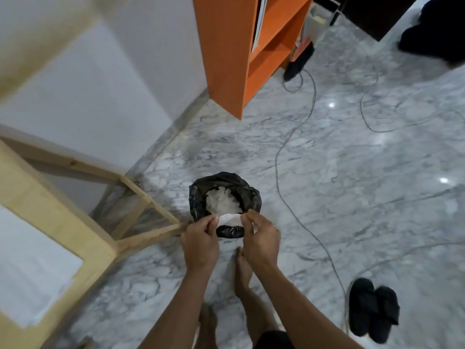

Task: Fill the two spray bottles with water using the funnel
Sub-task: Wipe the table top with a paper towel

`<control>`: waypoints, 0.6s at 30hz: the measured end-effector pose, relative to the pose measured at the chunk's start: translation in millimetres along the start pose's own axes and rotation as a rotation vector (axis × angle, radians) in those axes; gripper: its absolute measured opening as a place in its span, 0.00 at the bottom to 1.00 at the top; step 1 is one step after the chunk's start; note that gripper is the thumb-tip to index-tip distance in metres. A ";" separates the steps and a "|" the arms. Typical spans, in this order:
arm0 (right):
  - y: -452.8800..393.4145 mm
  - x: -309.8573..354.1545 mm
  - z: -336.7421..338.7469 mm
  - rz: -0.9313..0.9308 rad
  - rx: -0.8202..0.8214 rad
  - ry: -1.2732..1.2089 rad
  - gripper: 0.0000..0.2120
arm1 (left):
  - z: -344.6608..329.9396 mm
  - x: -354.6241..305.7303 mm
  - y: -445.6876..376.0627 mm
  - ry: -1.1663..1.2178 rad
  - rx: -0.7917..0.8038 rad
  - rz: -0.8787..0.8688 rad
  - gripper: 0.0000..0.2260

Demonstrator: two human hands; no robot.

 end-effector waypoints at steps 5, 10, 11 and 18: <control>-23.5 -13.1 -17.2 -0.008 -0.016 -0.017 0.09 | -21.8 7.5 -20.5 0.001 0.009 -0.001 0.08; -39.0 -24.6 -32.3 0.013 -0.006 0.022 0.11 | -29.6 7.4 -32.5 0.002 0.009 0.003 0.08; -41.9 -26.0 -35.1 0.015 -0.002 0.026 0.11 | -31.1 7.6 -35.1 0.003 0.005 0.000 0.08; -60.1 -28.5 -50.3 -0.038 0.076 -0.009 0.21 | -38.4 3.9 -50.7 0.008 0.060 0.075 0.15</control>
Point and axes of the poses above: each hand's wrist, its own y-axis away from the middle knuckle, its own z-axis out of the back of the hand, x = y × z, the point moved 6 cm from there along -y, towards the middle knuckle, and after that the axes turned 5 degrees about z, right-handed, at the moved point
